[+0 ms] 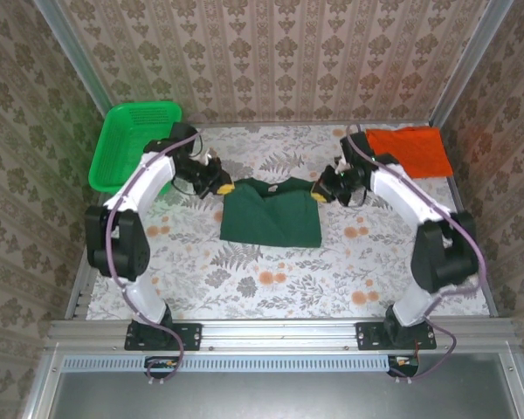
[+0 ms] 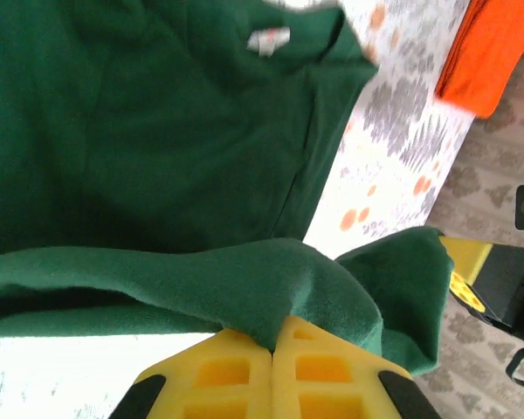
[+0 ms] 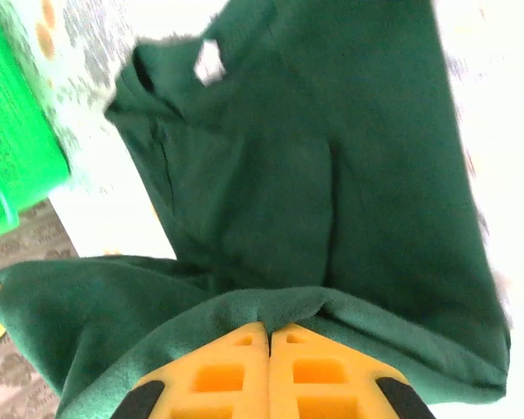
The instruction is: Fold and stack the t-shirts
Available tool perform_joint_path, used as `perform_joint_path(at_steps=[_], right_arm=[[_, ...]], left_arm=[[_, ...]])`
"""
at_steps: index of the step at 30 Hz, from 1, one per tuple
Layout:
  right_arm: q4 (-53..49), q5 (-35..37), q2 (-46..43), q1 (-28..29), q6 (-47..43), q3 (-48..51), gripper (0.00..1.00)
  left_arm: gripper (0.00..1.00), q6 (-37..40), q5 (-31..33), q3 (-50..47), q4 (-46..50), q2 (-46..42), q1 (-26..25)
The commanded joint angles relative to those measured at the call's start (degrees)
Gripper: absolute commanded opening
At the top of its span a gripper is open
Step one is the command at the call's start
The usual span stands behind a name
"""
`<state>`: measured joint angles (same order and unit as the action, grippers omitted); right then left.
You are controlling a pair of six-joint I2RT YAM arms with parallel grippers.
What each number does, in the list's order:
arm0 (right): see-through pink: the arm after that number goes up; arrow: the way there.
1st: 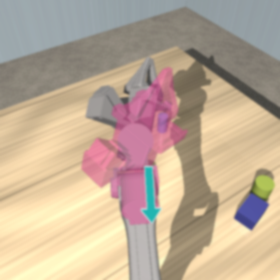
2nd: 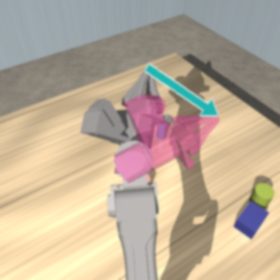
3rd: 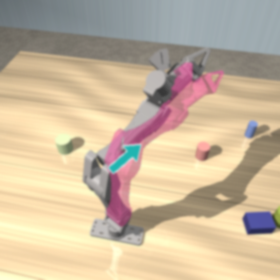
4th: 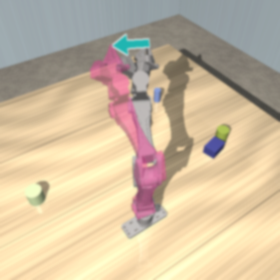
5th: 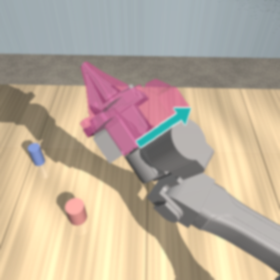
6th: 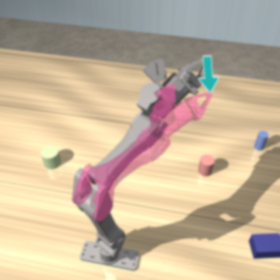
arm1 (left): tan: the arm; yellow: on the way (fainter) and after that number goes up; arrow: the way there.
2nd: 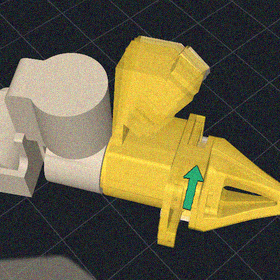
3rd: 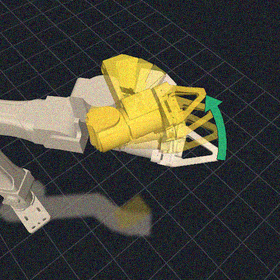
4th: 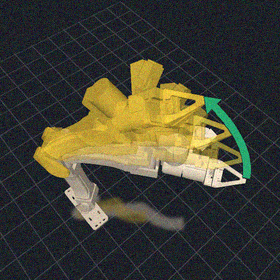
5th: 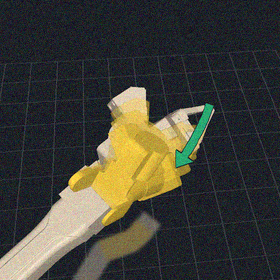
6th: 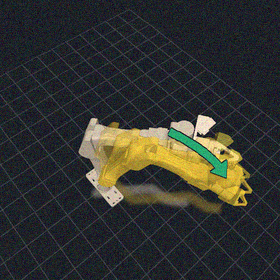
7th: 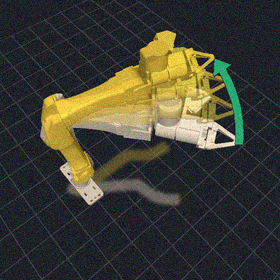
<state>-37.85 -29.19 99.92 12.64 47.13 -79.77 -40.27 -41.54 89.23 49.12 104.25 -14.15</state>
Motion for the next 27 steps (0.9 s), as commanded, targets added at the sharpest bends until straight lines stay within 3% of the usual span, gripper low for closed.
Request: perform_joint_path(at_steps=[1,3,4,5,6,7,8,9,10,13,14,15,18,22,27], right_arm=[[-1.37,-2.02,10.67,-1.50,-1.33,-10.49,0.00],[-3.44,-0.97,18.09,-2.45,-0.86,-18.33,0.00],[-4.07,-0.43,21.88,-2.99,-0.20,-22.28,0.00],[-5.74,0.25,25.54,-3.54,0.14,-26.48,0.00],[-7.79,0.88,28.66,-3.95,0.17,-30.17,0.01],[-10.69,1.79,31.92,-4.56,0.48,-34.24,0.11],[-12.25,2.00,34.19,-5.27,0.96,-37.18,0.13],[-12.36,1.54,35.31,-5.86,1.20,-38.38,0.10],[-13.00,2.49,35.48,-6.57,1.65,-38.91,0.11],[-9.05,4.08,31.41,-8.27,3.33,-34.05,0.48],[-8.45,4.47,29.82,-8.67,3.04,-32.63,0.91],[-7.22,4.05,28.40,-8.85,2.24,-31.39,0.99],[-3.43,3.10,22.75,-8.35,-0.35,-24.99,0.95],[2.51,-1.28,16.80,-5.99,-1.46,-15.03,0.79],[6.77,-1.59,13.48,-3.24,-4.49,-7.46,0.72]], left_arm=[[0.00,-3.54,-0.65,7.36,-2.87,7.85,1.76],[0.00,-6.23,0.27,11.35,-5.15,13.21,2.69],[0.05,-7.54,0.99,14.09,-5.54,16.35,3.20],[0.19,-7.96,2.23,17.44,-4.42,19.82,3.48],[0.19,-7.98,3.09,21.29,-2.31,22.83,3.75],[0.17,-7.90,2.44,25.40,-1.28,25.56,3.85],[0.26,-7.68,3.43,29.20,0.16,27.71,3.87],[0.41,-7.46,6.08,32.18,1.80,28.57,3.87],[0.44,-7.17,7.69,34.29,2.07,29.05,3.91],[0.39,-6.53,8.92,38.78,3.22,28.86,4.39],[0.38,-5.71,9.82,39.53,4.48,28.00,4.40],[0.38,-5.02,10.61,38.94,4.76,26.70,4.26],[0.39,-3.69,12.59,30.08,1.52,19.33,3.05],[0.49,-0.30,14.59,17.43,-2.15,12.32,1.50],[0.56,7.49,11.79,17.95,-1.62,15.99,1.10]])
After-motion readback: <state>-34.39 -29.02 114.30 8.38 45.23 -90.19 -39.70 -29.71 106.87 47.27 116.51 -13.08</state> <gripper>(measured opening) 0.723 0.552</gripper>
